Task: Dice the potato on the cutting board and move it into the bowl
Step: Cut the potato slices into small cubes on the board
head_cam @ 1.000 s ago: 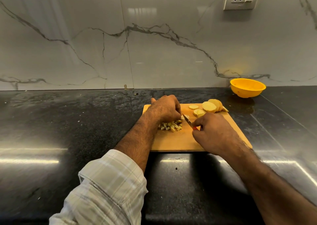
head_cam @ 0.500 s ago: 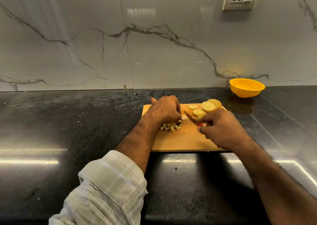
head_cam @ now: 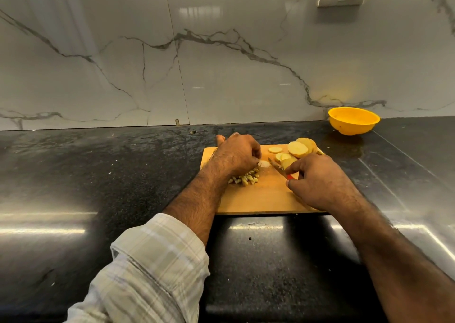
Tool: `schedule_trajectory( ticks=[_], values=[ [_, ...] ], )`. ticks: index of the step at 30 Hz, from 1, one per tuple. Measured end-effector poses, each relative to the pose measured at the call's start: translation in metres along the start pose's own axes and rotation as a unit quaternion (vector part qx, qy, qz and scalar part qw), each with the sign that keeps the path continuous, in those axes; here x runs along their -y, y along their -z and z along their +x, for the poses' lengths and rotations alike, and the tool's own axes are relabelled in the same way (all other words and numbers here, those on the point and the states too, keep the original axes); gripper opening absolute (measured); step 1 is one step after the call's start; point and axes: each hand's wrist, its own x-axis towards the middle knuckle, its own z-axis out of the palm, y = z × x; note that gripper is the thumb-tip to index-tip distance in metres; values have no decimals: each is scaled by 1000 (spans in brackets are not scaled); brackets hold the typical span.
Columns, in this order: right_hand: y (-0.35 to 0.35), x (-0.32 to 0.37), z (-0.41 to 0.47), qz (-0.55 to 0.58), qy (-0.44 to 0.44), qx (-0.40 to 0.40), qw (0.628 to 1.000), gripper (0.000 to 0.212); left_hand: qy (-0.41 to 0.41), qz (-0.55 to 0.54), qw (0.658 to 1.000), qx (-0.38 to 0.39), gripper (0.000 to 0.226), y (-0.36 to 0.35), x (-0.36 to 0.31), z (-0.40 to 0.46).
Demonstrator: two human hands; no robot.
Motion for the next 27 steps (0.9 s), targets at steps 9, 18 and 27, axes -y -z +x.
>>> schedule_trajectory(
  ticks=[9, 18, 27],
  values=[
    [1, 1, -2, 17, 15, 2, 1000, 37, 13, 21, 999, 23, 11, 1, 0, 1],
    [2, -1, -3, 26, 20, -40, 999, 37, 1, 7, 1000, 27, 22, -5, -2, 3],
    [-13, 17, -2, -33, 40, -35, 998, 39, 5, 6, 1000, 16, 17, -6, -1, 2]
  ],
)
